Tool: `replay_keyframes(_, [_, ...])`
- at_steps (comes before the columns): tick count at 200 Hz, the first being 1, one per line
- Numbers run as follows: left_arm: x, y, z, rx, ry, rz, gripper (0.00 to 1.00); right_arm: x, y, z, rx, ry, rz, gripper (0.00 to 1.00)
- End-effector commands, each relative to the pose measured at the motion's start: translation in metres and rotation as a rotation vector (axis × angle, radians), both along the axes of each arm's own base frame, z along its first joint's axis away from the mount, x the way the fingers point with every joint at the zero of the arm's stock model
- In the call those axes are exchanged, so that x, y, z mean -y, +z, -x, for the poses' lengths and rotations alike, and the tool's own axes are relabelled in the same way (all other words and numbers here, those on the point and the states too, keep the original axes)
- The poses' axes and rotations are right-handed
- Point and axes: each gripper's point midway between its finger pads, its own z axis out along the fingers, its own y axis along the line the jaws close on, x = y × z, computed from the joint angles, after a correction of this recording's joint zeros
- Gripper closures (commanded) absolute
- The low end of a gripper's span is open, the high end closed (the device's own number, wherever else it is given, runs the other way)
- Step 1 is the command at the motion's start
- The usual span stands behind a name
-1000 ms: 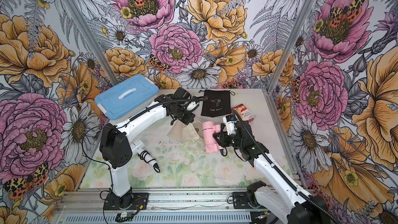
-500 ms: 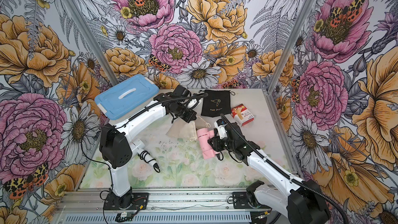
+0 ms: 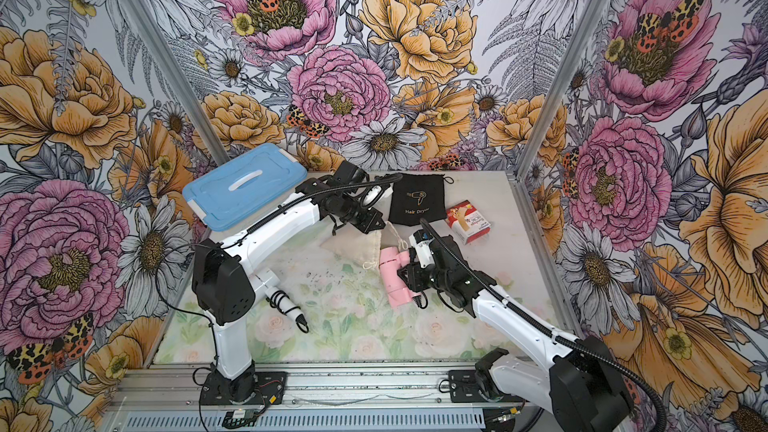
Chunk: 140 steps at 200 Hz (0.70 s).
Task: Pack away hair dryers
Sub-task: Place the hair dryer in the drawstring bag.
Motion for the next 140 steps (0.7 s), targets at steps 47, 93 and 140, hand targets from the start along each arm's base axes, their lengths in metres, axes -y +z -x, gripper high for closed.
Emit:
replay_keyframes(47, [0.022,0.011,0.002,0.001,-0.042,0.087,1.00,-0.027,0.064,-0.017,0.159,0.060,-0.159,0.87])
replay_keyframes(93, [0.028,0.010,0.004,-0.011,-0.059,0.102,1.00,-0.030,0.058,-0.020,0.142,0.064,-0.151,0.87])
replay_keyframes(140, [0.034,0.023,0.014,-0.010,-0.092,0.138,1.00,-0.037,0.058,-0.027,0.159,0.076,-0.177,0.87])
